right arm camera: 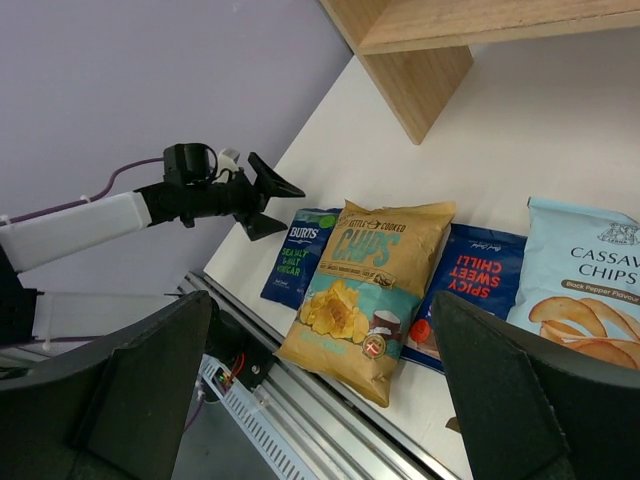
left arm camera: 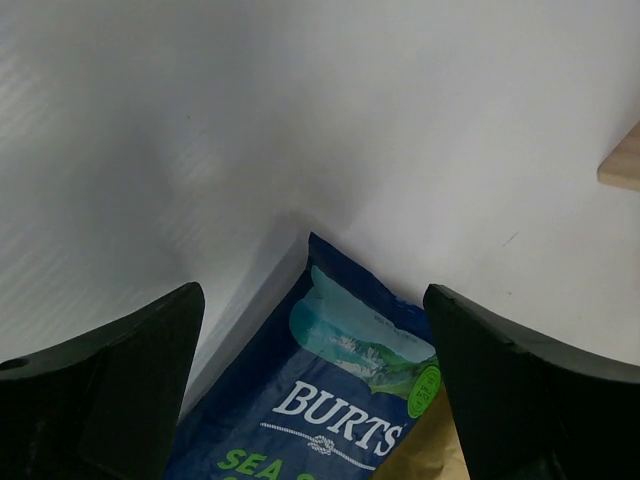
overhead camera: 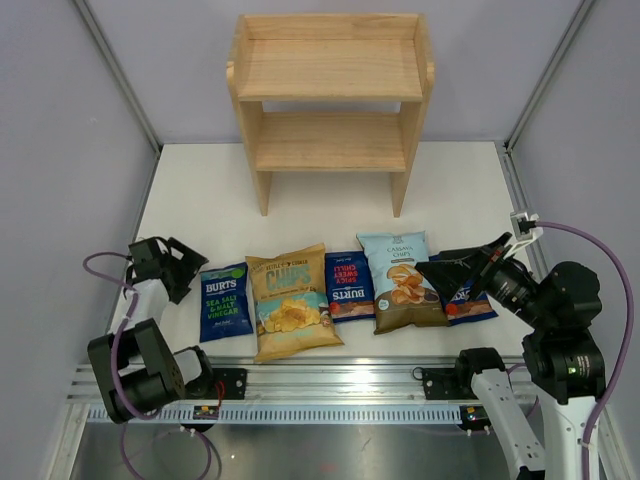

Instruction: Place and organize the chips bags onto the shelf

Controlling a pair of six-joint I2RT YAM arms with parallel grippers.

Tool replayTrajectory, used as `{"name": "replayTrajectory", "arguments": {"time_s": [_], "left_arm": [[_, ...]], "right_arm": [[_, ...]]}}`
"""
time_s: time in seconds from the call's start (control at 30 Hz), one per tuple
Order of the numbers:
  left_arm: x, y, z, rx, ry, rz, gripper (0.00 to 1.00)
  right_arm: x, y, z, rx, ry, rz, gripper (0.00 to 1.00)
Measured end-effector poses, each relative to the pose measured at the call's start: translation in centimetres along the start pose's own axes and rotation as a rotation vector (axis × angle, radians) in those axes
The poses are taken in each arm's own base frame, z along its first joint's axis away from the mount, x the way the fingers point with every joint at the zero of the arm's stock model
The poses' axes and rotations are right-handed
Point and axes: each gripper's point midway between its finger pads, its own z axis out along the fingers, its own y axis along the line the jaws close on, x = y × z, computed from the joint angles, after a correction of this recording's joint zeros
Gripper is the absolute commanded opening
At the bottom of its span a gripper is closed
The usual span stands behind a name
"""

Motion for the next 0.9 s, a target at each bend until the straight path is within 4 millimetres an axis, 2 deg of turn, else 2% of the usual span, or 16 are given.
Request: {"name": "replayTrajectory", "arguments": {"time_s": [0.1, 0.23, 0.3, 0.47, 0.6, 0.67, 0.7, 0.77, 0.83, 0.9], "left_arm": [[1.1, -0.1, 1.2, 0.029, 0.059, 0.002, 0.8], [0.8, -0.8, 2.1, 0.073, 0.059, 0.021, 0.7], [0.8, -1.0, 2.4, 0.091, 0.06, 0.027, 0.61], [1.4, -1.0, 2.6, 0.114, 0.072, 0.031, 0.5], [2.0, -0.8, 2.5, 0.117, 0.08, 0.027, 0.36], [2.4, -0.4, 2.3, 0.109, 0.088, 0.021, 0.22], [2.7, -0.2, 2.2, 0.104, 0.092, 0.018, 0.19], [3.0, 0.0, 1.8, 0.099, 0.096, 0.014, 0.07], [2.9, -0.2, 1.2, 0.106, 0.084, 0.009, 0.0], [2.5, -0.6, 0.3, 0.122, 0.057, 0.01, 0.0]], "right_arm": [[0.0, 0.1, 0.0, -0.005, 0.003, 0.0, 1.0], [0.0, 0.1, 0.0, -0.005, 0.002, 0.001, 0.99], [0.0, 0.1, 0.0, -0.006, 0.001, 0.004, 0.99], [-0.4, 0.3, 0.1, -0.013, -0.011, -0.001, 0.99], [-0.5, 0.2, 0.3, -0.014, -0.013, 0.001, 0.99], [-0.6, 0.2, 0.4, -0.014, -0.012, 0.006, 0.99], [-0.6, 0.2, 0.4, -0.014, -0.012, 0.008, 1.0], [-0.6, 0.2, 0.4, -0.013, -0.011, 0.01, 0.99], [-0.6, 0.1, 0.5, -0.013, -0.009, 0.014, 0.99], [-0.6, 0.0, 0.6, -0.013, -0.008, 0.017, 0.99]]}}
